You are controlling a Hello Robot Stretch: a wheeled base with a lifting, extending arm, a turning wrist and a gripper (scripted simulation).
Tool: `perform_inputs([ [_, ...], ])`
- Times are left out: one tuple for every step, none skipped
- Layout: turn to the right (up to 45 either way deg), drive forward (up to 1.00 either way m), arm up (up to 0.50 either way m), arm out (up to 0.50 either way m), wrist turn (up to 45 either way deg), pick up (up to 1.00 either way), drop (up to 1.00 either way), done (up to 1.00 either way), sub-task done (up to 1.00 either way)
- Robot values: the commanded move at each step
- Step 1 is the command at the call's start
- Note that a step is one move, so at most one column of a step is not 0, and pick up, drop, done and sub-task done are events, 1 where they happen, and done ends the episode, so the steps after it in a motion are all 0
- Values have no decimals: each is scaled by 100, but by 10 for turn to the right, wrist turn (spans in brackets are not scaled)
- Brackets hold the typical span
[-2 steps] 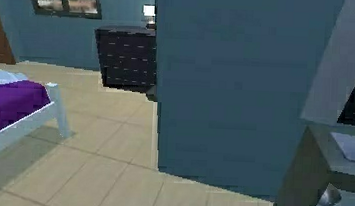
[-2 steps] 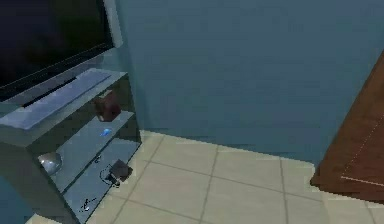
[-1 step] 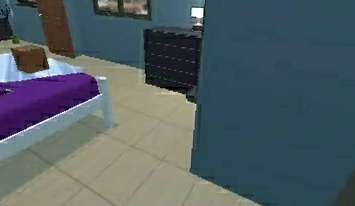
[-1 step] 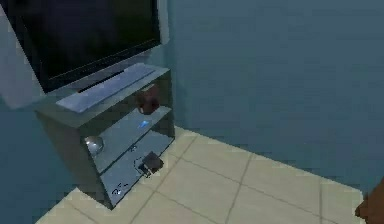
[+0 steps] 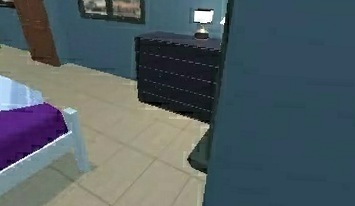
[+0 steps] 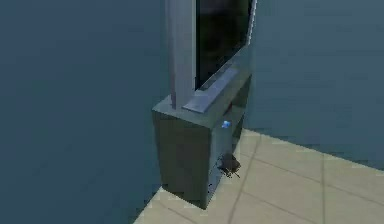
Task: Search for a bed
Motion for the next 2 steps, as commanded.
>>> perform_inputs([
  [-450, 0, 0, 0, 0, 0, 0, 0, 0],
  [-360, 0, 0, 0, 0, 0, 0, 0, 0],
])
